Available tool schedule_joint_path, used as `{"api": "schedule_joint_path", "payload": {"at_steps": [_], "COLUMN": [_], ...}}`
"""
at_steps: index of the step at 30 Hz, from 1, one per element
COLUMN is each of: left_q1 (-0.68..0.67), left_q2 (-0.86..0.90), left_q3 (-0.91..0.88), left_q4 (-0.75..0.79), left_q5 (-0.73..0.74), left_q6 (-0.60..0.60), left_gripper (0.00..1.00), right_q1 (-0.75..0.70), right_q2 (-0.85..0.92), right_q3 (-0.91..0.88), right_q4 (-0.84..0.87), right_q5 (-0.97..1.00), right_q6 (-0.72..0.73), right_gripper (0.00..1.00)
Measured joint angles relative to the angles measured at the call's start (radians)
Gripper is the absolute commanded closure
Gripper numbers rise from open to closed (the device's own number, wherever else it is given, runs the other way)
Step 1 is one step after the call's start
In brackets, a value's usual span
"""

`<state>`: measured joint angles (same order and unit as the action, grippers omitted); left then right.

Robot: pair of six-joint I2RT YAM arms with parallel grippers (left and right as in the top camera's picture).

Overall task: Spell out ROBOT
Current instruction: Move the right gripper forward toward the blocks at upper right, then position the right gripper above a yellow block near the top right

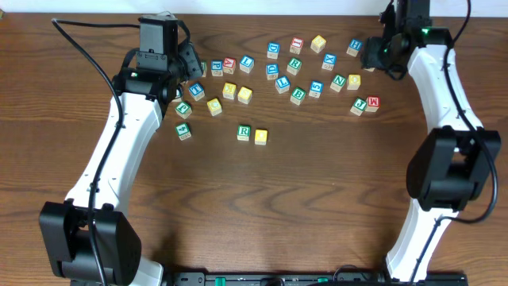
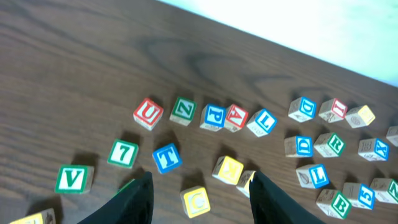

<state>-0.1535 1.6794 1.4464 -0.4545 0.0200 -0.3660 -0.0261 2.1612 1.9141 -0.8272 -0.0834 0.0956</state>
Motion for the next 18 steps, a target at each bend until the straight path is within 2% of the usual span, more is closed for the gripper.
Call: {"api": "schedule_joint_path", "payload": {"at_steps": [7, 11, 18], "left_q1": [0.000, 0.000, 0.000], "left_q2": [0.000, 0.000, 0.000], "left_q3": [0.000, 0.000, 0.000], "left_q4": [-0.013, -0.013, -0.013], "left_q5": [0.000, 0.000, 0.000], "left_q6": [-0.004, -0.004, -0.004], "left_gripper": [0.51, 0.51, 0.51], "right_q1": [0.001, 0.001, 0.016], "right_q2": [0.071, 0.104, 0.151], "right_q3": [0.000, 0.000, 0.000], "right_q4": [0.028, 0.043, 0.056], "right_q5": [-0.019, -0.022, -0.025], "right_q6": [-0.001, -0.009, -0.039], "right_gripper": [0.32, 0.32, 0.40]}}
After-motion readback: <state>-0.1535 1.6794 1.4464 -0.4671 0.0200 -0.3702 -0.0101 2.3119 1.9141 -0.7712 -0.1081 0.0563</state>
